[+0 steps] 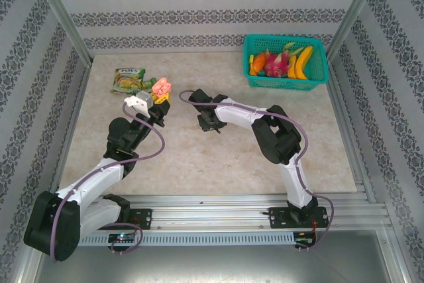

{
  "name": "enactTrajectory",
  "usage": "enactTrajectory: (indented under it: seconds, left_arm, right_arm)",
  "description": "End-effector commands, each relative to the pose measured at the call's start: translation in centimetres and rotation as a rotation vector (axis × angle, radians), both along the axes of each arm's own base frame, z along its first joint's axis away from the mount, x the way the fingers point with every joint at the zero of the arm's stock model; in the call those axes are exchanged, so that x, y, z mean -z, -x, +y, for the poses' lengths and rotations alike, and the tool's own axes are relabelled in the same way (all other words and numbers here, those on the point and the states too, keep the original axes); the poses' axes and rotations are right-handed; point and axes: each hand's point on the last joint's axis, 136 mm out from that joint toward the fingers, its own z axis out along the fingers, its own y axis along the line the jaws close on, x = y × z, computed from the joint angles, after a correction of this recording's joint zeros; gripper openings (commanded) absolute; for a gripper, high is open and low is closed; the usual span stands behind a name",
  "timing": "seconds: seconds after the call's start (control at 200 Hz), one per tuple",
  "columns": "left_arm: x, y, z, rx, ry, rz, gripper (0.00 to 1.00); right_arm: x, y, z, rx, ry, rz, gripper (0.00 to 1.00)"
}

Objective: Insert wireless bluetooth earbuds into charging case

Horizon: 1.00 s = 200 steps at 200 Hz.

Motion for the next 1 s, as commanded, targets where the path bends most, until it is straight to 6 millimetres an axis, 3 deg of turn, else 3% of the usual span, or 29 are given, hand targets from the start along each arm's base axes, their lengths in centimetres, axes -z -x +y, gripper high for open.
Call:
enactTrajectory:
  seconds: [0.0,0.659,0.994]
  left_arm:
    - [-1.9,0.0,0.1,0.011,0.027,-0.034,0.0]
    - [-1.8,0.0,-0.1,0.021,0.019,-0.027,0.0]
    - [-1.8,0.0,-0.3,0.031,0.015,-0.024,0.0]
  right_arm:
    - [2.7,2.6,-1.5,0.007,0.059,0.129,0.35]
    - [2.3,1.3,-1.6,0.007,0.04,0.116,0.3]
    - [-0.3,1.3,-2.7,0.035,-0.004,0.034,0.29]
